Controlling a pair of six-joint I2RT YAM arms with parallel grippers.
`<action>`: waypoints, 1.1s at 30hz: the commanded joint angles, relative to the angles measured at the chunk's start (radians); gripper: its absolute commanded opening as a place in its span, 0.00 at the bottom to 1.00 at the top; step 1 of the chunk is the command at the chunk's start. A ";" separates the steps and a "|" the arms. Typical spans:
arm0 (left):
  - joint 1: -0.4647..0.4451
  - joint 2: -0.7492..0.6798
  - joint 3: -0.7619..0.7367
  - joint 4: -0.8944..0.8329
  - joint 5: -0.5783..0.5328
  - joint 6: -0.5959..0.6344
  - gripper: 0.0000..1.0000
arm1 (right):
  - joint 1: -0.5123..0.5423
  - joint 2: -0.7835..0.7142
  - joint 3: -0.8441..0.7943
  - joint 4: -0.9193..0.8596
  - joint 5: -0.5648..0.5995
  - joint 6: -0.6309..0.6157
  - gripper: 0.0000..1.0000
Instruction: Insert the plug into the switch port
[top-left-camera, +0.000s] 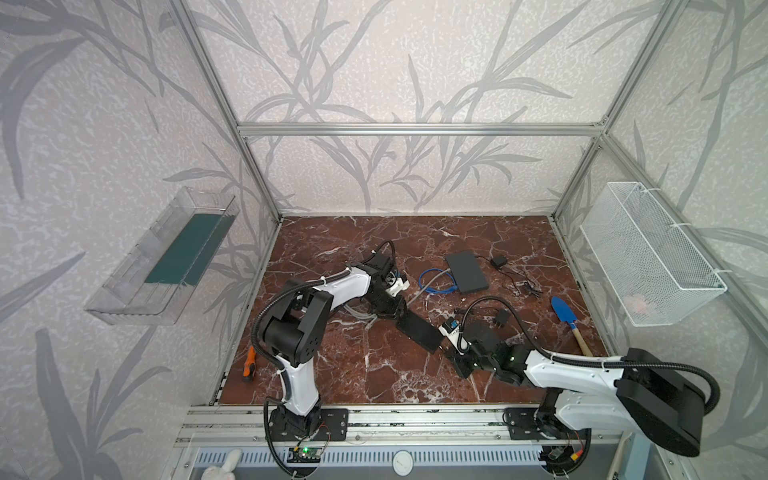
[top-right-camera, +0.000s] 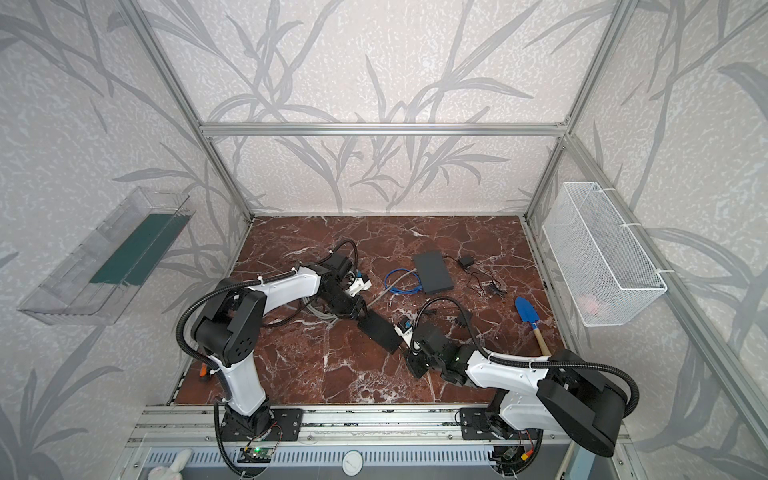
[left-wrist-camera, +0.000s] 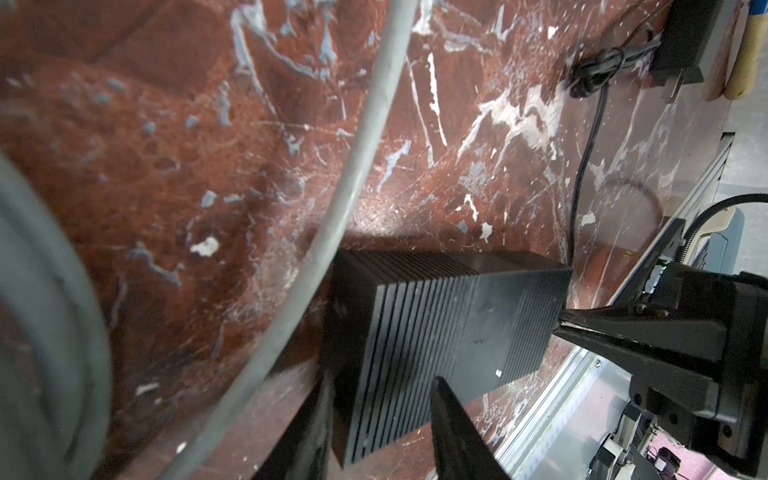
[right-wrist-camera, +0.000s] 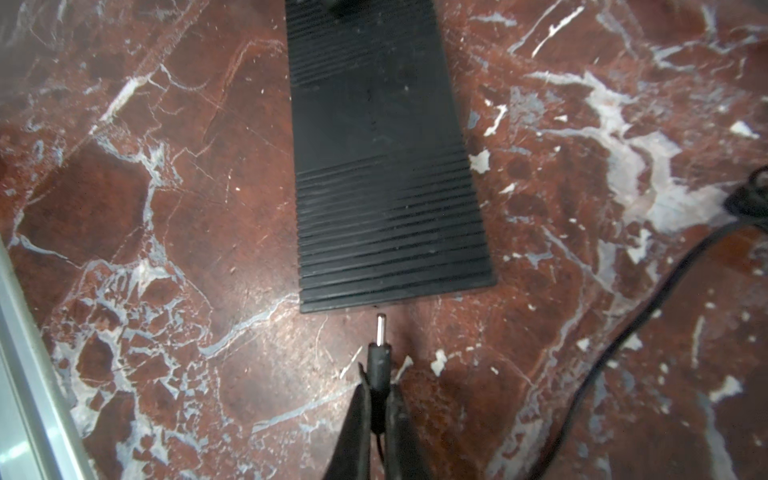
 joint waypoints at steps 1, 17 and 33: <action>-0.005 0.025 0.040 -0.026 0.009 0.039 0.40 | 0.002 0.013 0.016 0.009 0.016 -0.039 0.09; -0.004 0.088 0.082 -0.040 0.022 0.089 0.39 | 0.001 0.042 0.011 0.078 -0.018 -0.107 0.09; -0.016 0.117 0.088 -0.104 0.022 0.183 0.38 | -0.057 0.004 0.004 0.116 -0.020 -0.120 0.08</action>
